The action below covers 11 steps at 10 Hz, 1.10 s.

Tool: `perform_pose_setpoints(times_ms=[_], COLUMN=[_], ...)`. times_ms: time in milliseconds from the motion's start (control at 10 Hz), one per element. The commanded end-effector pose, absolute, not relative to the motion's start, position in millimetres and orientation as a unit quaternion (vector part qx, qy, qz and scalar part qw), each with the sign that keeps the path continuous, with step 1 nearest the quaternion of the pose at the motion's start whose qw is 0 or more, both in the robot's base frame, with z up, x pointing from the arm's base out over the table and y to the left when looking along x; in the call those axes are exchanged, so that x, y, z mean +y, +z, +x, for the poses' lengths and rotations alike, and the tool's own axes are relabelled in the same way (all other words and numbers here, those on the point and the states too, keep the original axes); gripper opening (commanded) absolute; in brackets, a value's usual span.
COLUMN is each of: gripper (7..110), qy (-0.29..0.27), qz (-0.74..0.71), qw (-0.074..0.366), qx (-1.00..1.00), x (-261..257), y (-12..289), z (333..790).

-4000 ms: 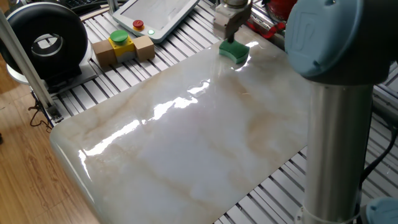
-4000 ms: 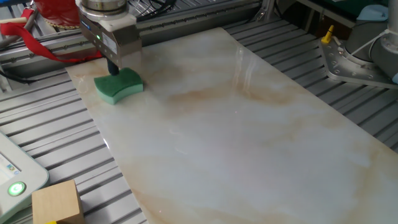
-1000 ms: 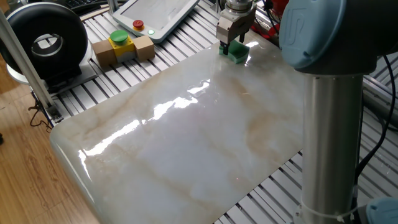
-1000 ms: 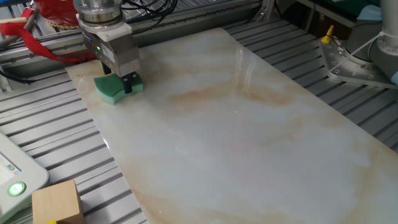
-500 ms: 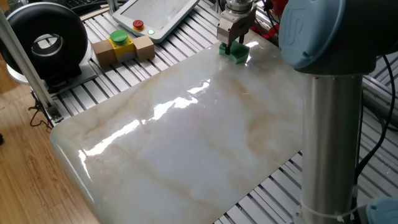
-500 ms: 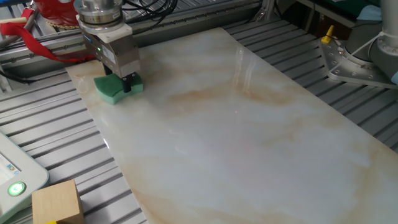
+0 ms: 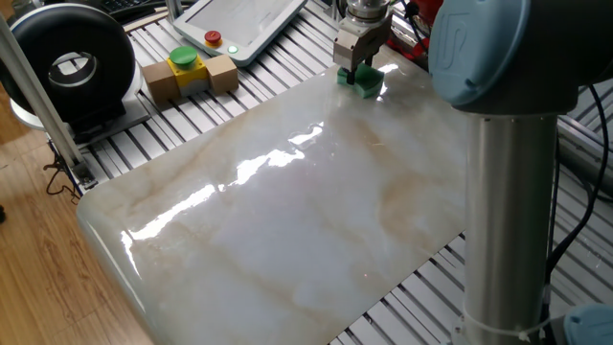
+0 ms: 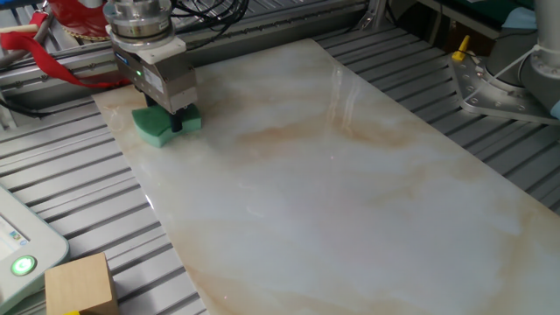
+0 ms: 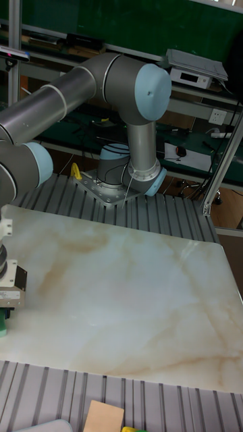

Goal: Clean the tabletop with a sponge

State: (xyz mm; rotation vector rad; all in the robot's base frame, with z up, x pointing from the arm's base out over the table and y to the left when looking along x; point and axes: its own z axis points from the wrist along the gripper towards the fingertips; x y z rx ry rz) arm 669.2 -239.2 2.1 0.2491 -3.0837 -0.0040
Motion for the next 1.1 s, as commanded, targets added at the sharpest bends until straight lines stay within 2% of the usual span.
perform_pose_setpoints(times_ms=[0,100,200,600,700,1000], gripper=[66,66,44,44,7,7], qy=[-0.007,-0.007,-0.007,0.008,0.005,-0.004], qz=[0.081,0.082,0.078,0.06,0.058,0.063], qw=[0.02,0.02,0.022,0.017,0.016,0.014], qx=[-0.997,-0.996,-0.997,-0.998,-0.998,-0.998], x=[-237.7,-237.8,-237.8,-244.5,-243.2,-240.9], y=[2.5,2.9,3.3,6.0,6.4,12.0], z=[671.1,670.9,669.7,672.9,673.3,673.2])
